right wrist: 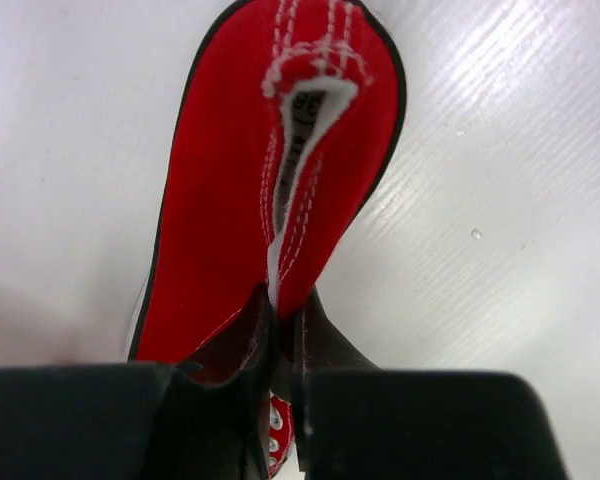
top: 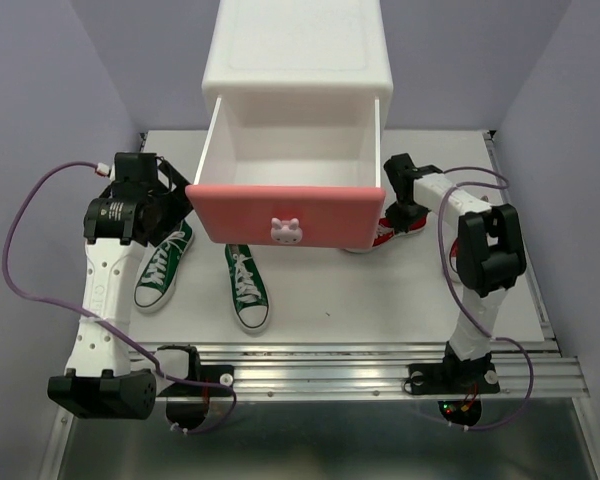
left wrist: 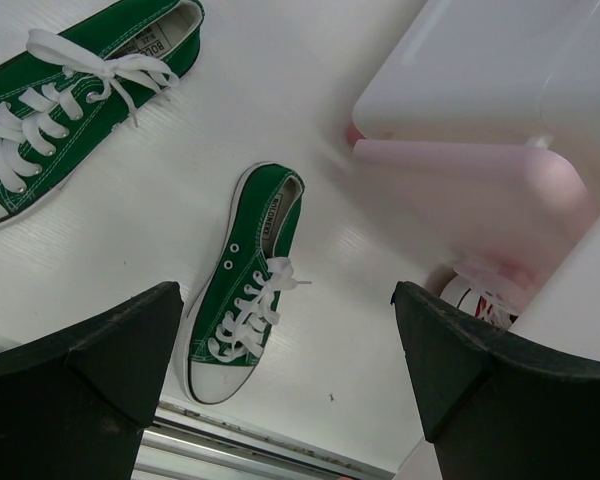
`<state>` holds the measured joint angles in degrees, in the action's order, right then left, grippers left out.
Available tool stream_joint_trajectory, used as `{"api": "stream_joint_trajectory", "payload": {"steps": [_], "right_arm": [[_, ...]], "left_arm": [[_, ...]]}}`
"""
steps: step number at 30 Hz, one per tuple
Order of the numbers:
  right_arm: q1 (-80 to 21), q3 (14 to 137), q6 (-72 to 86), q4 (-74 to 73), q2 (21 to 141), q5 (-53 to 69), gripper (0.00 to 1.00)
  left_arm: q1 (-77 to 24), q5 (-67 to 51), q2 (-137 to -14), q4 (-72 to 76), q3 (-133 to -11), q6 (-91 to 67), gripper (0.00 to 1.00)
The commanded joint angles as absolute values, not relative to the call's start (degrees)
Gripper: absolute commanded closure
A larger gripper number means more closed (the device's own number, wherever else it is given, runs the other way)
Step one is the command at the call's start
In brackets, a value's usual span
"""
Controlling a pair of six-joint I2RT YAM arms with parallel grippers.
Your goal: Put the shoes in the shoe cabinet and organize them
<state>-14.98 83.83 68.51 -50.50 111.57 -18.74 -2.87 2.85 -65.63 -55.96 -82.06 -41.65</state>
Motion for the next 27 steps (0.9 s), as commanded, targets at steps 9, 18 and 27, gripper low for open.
{"api": "stream_joint_trajectory", "payload": {"steps": [9, 18, 27], "right_arm": [[-13.89, 89.55, 61.61, -51.23, 99.34, -31.28, 0.99], [-9.05, 107.72, 47.31, -46.42, 95.09, -38.23, 0.99], [-9.05, 146.96, 38.57, -39.48, 105.57, -37.79, 0.99]], "left_arm": [[-2.64, 3.78, -66.71, -56.25, -85.16, -39.72, 0.01], [-2.29, 2.90, -68.29, -56.51, -88.15, -39.02, 0.01], [-1.85, 2.55, -69.34, -57.39, -90.87, -39.37, 0.01]]}}
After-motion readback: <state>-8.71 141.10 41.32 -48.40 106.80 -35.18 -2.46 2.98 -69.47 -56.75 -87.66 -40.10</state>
